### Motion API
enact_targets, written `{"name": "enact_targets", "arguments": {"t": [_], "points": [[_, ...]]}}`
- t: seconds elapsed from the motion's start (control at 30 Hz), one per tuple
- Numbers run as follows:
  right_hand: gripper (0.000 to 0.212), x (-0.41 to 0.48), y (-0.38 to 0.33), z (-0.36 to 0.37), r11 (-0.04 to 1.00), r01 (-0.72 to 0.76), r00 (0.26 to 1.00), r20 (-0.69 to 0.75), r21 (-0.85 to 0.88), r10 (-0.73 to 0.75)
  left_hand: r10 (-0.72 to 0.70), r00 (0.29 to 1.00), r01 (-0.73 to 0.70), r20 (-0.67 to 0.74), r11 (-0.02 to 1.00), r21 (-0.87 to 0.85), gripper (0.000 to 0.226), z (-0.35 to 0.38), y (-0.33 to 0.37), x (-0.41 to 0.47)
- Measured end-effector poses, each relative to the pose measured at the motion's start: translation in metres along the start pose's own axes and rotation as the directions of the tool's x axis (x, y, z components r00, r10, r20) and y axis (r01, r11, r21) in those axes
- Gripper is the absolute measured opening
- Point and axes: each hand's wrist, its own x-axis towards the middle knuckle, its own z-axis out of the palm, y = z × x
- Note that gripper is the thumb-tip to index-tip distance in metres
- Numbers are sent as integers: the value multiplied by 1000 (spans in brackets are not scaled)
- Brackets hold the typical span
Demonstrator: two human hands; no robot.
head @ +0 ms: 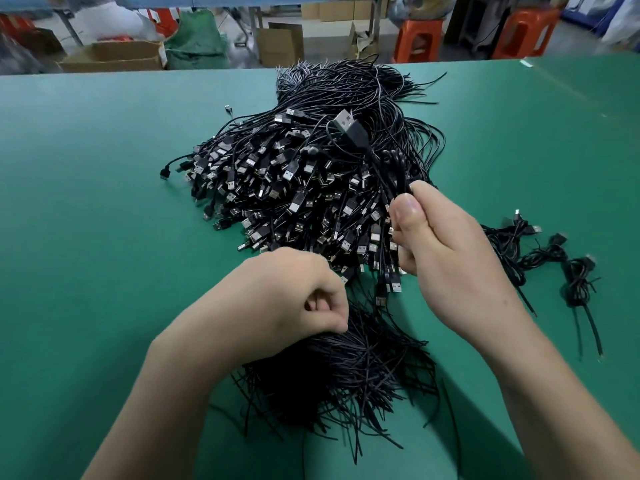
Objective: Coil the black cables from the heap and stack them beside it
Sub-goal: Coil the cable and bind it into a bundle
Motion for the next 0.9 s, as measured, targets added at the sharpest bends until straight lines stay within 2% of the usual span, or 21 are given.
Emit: {"name": "enact_targets", "arguments": {"t": [0.07, 0.13, 0.3, 0.47, 0.6, 0.73, 0.83, 0.9], "points": [[36, 1, 1, 0, 1000, -17, 1000, -8, 25, 17, 82, 991, -97, -109, 985, -143, 6, -6, -1, -3], [36, 1, 2, 0, 998, -33, 999, -9, 57, 34, 107, 961, -167, -257, 959, -227, 3, -11, -3, -5], [37, -1, 3, 7, 986, -78, 996, 52, 146, 71, -97, 807, -182, -582, 898, -401, 12, -7, -10, 3], [36, -6, -1, 17, 974, -72, 977, 213, 215, 25, -243, 684, -294, -687, 770, -566, 8, 1, -6, 10], [39, -9, -7, 21, 993, 20, 965, 256, 115, -49, -290, 697, -314, -657, 700, -642, 10, 3, -4, 12], [36, -12, -11, 23, 976, -20, 934, 353, 217, -59, -317, 713, -317, -625, 649, -691, 18, 7, -2, 17], [35, -12, -13, 26, 947, -39, 945, 321, 318, -69, -310, 746, -338, -589, 586, -736, 18, 12, 7, 18], [34, -11, -13, 27, 927, -54, 961, 271, 371, -52, -254, 792, -360, -556, 542, -760, 20, 14, 12, 17]]}}
